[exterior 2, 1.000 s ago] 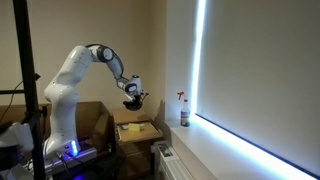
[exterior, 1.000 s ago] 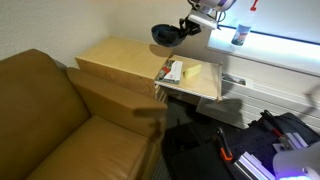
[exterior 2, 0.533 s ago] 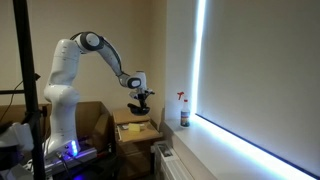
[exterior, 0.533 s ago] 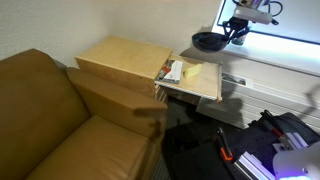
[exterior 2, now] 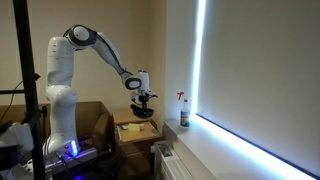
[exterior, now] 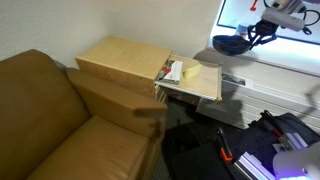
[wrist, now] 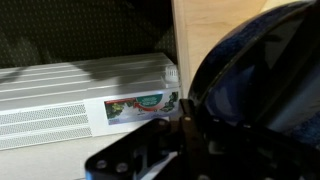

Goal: Remove the bowl from the nightstand and place it on the windowsill

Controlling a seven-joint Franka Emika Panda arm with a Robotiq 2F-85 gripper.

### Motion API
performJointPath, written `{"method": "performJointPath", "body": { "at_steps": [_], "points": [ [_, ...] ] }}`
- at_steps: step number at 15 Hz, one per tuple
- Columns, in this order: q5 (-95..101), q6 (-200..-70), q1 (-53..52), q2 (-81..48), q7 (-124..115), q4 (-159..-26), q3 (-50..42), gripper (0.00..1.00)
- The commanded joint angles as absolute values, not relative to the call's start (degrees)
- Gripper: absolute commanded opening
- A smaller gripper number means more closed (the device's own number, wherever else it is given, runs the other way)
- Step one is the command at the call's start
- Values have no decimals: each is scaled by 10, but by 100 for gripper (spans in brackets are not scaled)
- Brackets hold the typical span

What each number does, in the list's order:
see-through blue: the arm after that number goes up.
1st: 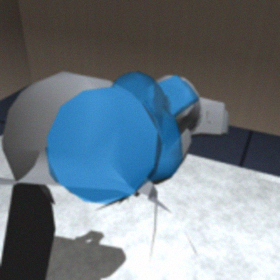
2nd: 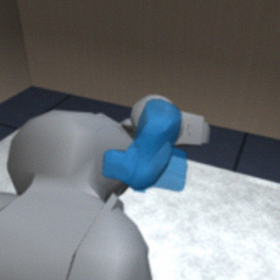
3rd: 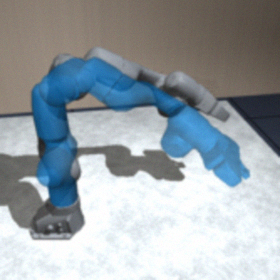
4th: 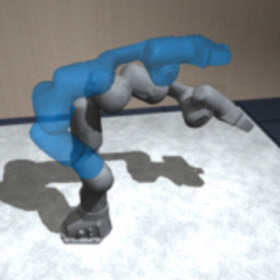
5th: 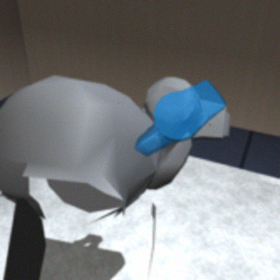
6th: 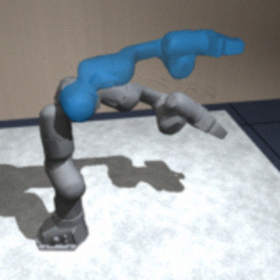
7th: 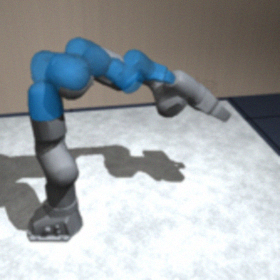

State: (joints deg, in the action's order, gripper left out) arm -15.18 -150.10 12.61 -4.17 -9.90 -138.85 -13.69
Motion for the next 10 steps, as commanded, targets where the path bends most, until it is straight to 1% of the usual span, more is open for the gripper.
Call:
{"method": "performJointPath", "body": {
  "at_steps": [1, 2, 3, 6, 10],
  "points": [
    [-150, -1500, 125, -45, -105, -1388, -132, 2],
    [-121, -1570, 115, -55, -147, -1406, -134, 2],
    [-153, -1624, 91, -158, -196, -1342, -109, 2],
    [-213, -1660, 116, -239, -220, -1252, -103, 2],
    [-223, -1657, 136, -330, -271, -1122, -138, 2]
  ]
}}
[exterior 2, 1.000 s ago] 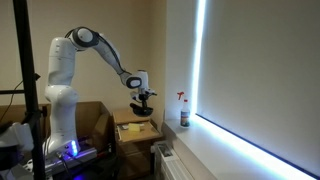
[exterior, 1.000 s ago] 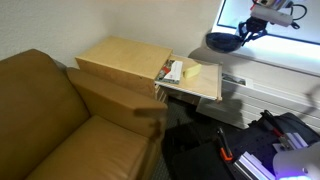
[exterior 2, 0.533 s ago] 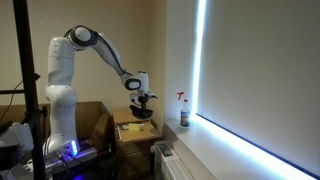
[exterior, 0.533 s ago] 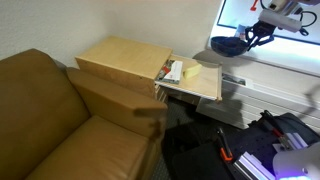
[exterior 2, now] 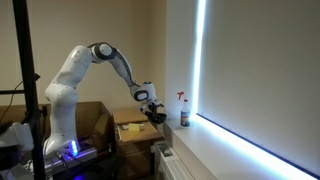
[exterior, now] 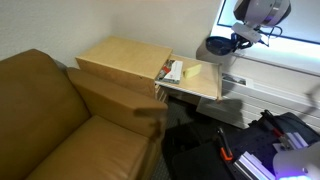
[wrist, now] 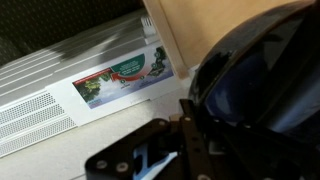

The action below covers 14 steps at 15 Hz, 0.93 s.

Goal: Remove the bowl from the nightstand and place it on the windowsill

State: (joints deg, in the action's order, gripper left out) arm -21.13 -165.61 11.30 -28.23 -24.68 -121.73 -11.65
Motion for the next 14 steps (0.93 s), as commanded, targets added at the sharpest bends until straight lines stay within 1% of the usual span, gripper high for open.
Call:
{"method": "performJointPath", "body": {
  "at_steps": [1, 5, 7, 9, 14],
  "points": [
    [-220, -1656, 141, -344, -282, -1096, -153, 2],
    [-218, -1656, 161, -383, -331, -1021, -217, 2],
    [-217, -1667, 172, -394, -353, -1035, -246, 2],
    [-219, -1647, 201, -413, -359, -1029, -252, 2],
    [-251, -1626, 265, -464, -377, -1017, -222, 2]
  ]
}}
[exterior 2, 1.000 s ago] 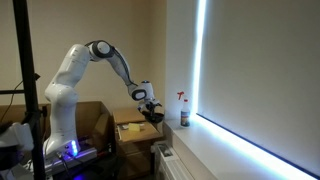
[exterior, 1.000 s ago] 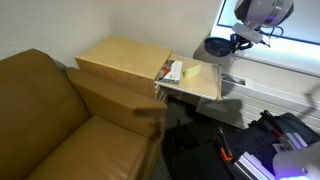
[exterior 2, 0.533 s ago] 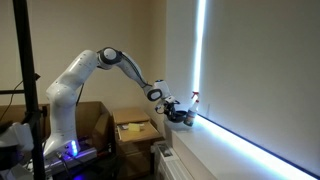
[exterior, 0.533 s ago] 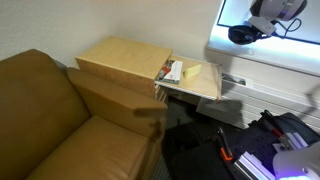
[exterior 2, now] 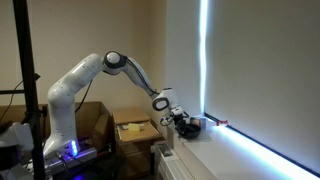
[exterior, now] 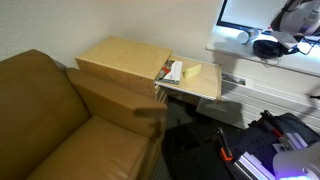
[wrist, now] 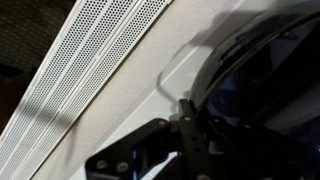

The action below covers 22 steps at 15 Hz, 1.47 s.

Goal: Remove the bowl from the nightstand and place it on the windowsill

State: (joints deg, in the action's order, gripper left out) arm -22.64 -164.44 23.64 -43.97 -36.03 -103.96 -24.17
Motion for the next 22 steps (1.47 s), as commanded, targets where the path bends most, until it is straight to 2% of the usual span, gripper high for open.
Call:
{"method": "performJointPath", "body": {
  "at_steps": [1, 7, 12, 13, 15, 22],
  "points": [
    [-258, -1619, 269, -466, -384, -1013, -219, 2],
    [-256, -1552, 244, -515, -508, -920, -227, 2],
    [-159, -1527, 176, -575, -650, -856, -283, 2],
    [-138, -1514, 166, -588, -675, -839, -293, 32],
    [-106, -1480, 156, -608, -712, -808, -296, 39],
    [-58, -1379, 171, -584, -712, -756, -249, 89]
  ]
}}
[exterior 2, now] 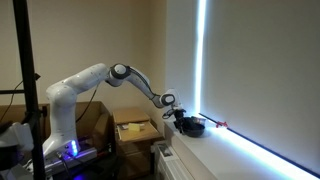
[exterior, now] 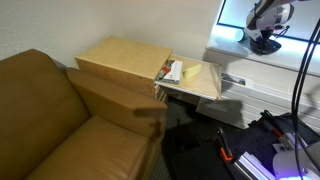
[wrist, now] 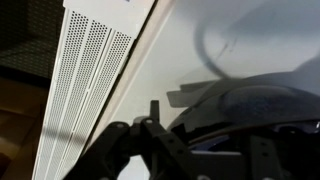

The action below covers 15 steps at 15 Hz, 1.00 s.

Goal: Remove the bowl from the nightstand and place it on the windowsill

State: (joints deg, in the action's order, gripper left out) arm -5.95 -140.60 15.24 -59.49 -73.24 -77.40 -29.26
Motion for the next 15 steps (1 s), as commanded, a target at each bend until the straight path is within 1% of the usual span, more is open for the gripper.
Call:
{"method": "performJointPath", "body": {
  "at_steps": [1, 2, 3, 15],
  "points": [
    [-62, -1385, 171, -572, -710, -764, -242, 96],
    [-77, -1394, 161, -562, -705, -777, -246, 99],
    [-78, -1398, 156, -557, -716, -782, -249, 100],
    [-139, -1483, 147, -471, -732, -862, -248, 100]
  ]
}}
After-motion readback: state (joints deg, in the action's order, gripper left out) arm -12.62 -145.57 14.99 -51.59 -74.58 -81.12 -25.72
